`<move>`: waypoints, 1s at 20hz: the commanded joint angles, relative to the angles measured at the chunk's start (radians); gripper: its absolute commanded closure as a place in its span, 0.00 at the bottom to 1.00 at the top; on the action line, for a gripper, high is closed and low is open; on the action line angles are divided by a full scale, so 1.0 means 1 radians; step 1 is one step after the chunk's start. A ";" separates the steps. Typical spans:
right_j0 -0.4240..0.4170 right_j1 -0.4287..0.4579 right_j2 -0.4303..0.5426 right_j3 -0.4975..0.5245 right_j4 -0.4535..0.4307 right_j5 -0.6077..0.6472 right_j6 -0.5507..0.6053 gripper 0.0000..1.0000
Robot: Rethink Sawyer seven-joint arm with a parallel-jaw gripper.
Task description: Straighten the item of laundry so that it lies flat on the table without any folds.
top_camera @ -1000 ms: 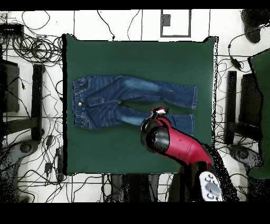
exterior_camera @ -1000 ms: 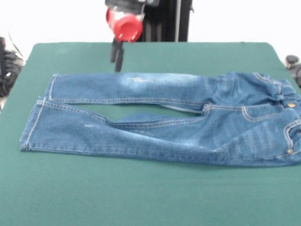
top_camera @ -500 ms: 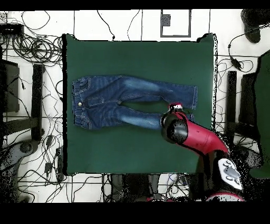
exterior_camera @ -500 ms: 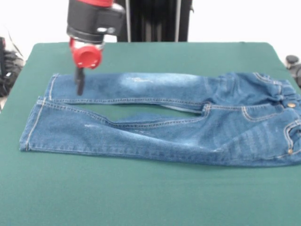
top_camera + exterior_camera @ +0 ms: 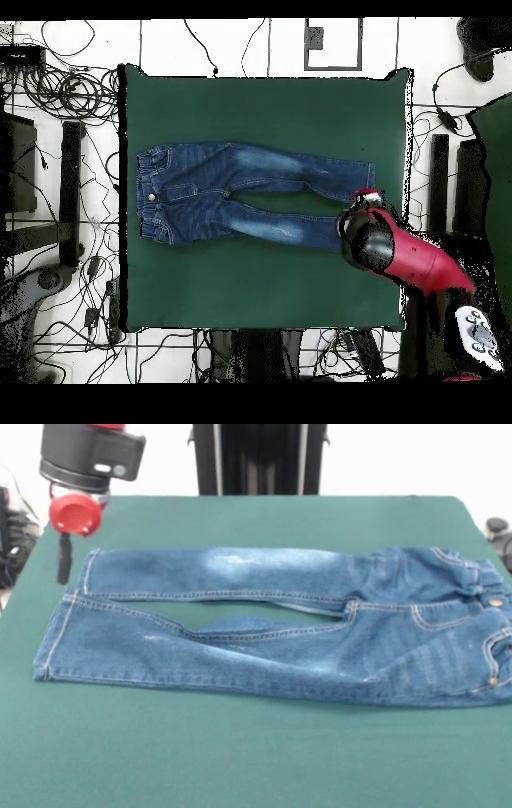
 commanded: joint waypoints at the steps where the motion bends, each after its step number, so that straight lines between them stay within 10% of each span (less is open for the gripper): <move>1: -0.003 -0.009 0.186 -0.045 -0.053 0.135 -0.123 0.00; 20: -0.127 0.147 0.374 -0.069 -0.171 0.175 -0.159 0.00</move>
